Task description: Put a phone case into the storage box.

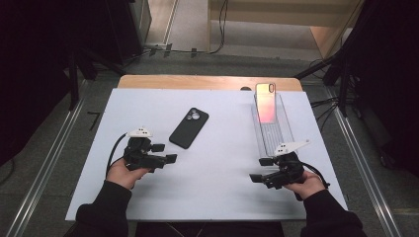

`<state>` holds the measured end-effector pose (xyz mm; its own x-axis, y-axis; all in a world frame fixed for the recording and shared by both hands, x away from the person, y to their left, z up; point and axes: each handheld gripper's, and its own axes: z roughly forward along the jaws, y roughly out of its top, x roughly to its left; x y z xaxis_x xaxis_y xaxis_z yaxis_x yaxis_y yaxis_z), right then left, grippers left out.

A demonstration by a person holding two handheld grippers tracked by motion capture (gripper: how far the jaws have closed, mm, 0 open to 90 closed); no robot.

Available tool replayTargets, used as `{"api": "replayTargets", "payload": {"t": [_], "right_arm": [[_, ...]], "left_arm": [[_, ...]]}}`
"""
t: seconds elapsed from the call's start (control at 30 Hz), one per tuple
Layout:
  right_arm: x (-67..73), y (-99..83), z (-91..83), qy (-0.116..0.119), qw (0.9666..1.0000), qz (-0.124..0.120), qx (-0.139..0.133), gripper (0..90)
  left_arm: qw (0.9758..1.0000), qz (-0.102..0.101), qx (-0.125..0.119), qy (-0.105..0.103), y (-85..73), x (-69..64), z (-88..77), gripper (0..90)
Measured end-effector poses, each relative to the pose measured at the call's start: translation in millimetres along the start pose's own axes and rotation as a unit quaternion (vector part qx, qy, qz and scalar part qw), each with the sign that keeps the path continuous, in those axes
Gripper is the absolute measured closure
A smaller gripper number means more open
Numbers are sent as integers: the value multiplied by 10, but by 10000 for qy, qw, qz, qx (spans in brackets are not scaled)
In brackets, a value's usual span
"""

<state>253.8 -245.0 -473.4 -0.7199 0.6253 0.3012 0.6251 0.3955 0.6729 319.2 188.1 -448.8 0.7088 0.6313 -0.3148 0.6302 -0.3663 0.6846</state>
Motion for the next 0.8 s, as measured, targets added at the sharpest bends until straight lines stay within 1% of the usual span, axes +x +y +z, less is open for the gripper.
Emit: {"api": "replayTargets", "payload": {"t": [0.07, 0.17, 0.2, 0.27, 0.33, 0.43, 0.47, 0.5, 0.6, 0.67, 0.7, 0.73, 0.8], "right_arm": [[2, -5, 0, 0, 10000, -9, -5, 212], [8, -19, -6, -45, 10000, -8, 5, 212], [5, -19, -7, -57, 10000, -22, 2, 212], [3, -19, -7, -75, 10000, -26, -12, 212], [-4, -22, -7, -80, 10000, -20, -17, 212], [-3, -35, -16, -97, 10000, 13, -18, 212], [-2, -38, -19, -100, 9999, 8, -18, 212], [0, -41, -21, -99, 9999, 6, -19, 212], [8, -45, -20, -105, 9999, -7, -18, 212], [11, -45, -17, -104, 9999, -9, -18, 212], [11, -45, -16, -108, 9999, -13, -16, 212], [12, -44, -17, -120, 9999, -12, -12, 212], [14, -43, -19, -118, 9999, -4, -35, 212]], "left_arm": [[10000, 37, 7, -5, 30, 11, 8, 250], [10000, 33, 1, -91, 103, 33, 41, 247], [10000, 37, -14, -87, 129, 40, 55, 218], [9999, 53, -33, -84, 181, 59, 87, 210], [9999, 120, 1, -45, 235, 71, 121, 209], [9997, 203, 77, 71, 313, 79, 179, 208], [9996, 244, 100, 88, 337, 85, 199, 195], [9996, 247, 115, 98, 359, 90, 217, 164], [9997, 224, 60, 119, 420, 113, 269, 157], [9996, 213, 100, 181, 475, 133, 305, 112], [9996, 168, 70, 237, 503, 142, 326, 63], [9997, 149, 17, 207, 527, 152, 342, 0], [9996, 195, 70, 182, 574, 166, 374, 0]]}}
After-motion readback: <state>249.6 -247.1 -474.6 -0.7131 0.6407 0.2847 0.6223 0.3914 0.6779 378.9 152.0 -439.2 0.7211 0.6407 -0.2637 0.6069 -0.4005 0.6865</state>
